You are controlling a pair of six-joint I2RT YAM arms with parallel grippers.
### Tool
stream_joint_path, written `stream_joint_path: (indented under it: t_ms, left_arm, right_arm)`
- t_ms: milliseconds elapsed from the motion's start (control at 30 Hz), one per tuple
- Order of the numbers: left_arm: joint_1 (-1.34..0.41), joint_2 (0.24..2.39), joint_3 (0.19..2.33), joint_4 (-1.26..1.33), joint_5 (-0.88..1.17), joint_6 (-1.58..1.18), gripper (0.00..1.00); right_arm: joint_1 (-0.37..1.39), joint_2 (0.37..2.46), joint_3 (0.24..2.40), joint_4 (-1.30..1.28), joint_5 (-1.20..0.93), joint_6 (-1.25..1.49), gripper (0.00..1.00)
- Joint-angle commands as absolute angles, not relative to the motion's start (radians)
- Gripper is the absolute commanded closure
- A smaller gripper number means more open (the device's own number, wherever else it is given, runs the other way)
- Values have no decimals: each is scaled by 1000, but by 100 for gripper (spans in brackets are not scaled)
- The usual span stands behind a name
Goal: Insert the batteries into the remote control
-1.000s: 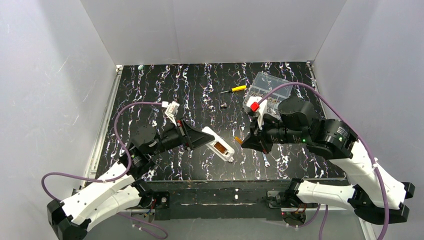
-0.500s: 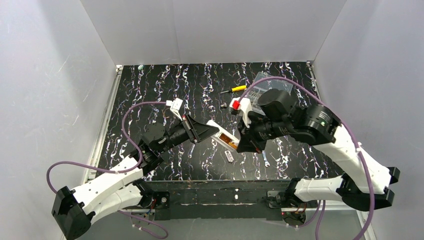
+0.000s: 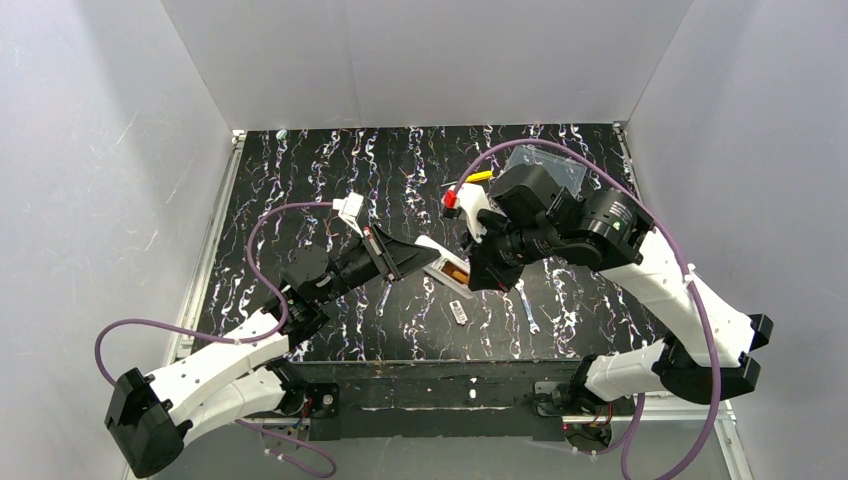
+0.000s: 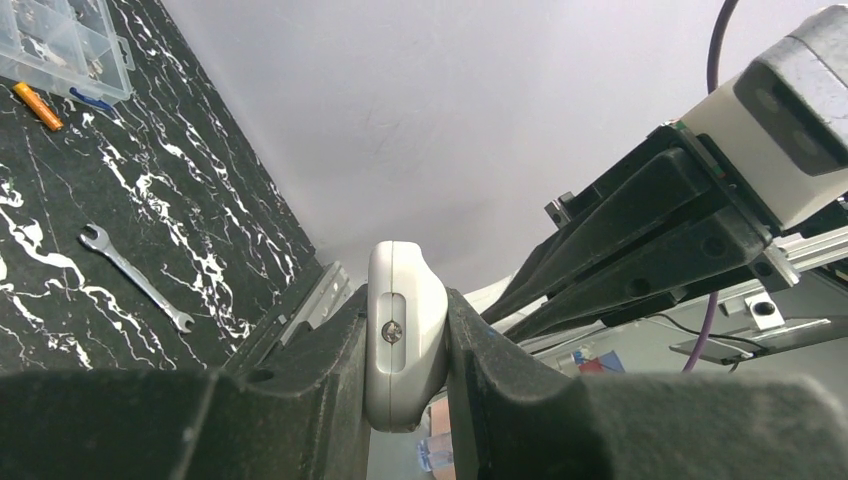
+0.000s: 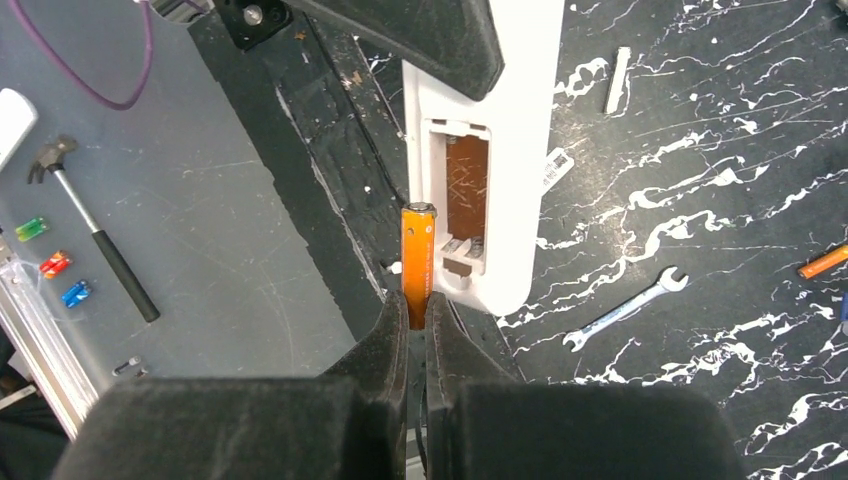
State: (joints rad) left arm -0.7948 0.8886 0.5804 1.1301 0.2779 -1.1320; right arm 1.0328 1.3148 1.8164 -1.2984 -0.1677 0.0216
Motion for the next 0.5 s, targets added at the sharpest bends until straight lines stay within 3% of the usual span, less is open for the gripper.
stream_joint_path:
  t_ms: [0,467]
  left_arm:
    - [-794,875,600,1264,294,-1160,100]
    - [-794,887,595,1293,334,-1185,100]
  right_arm:
    - [1037,1339,1866,-1327,-133,14,99]
    - [1037,1386,1884,-1329,-117,14,99]
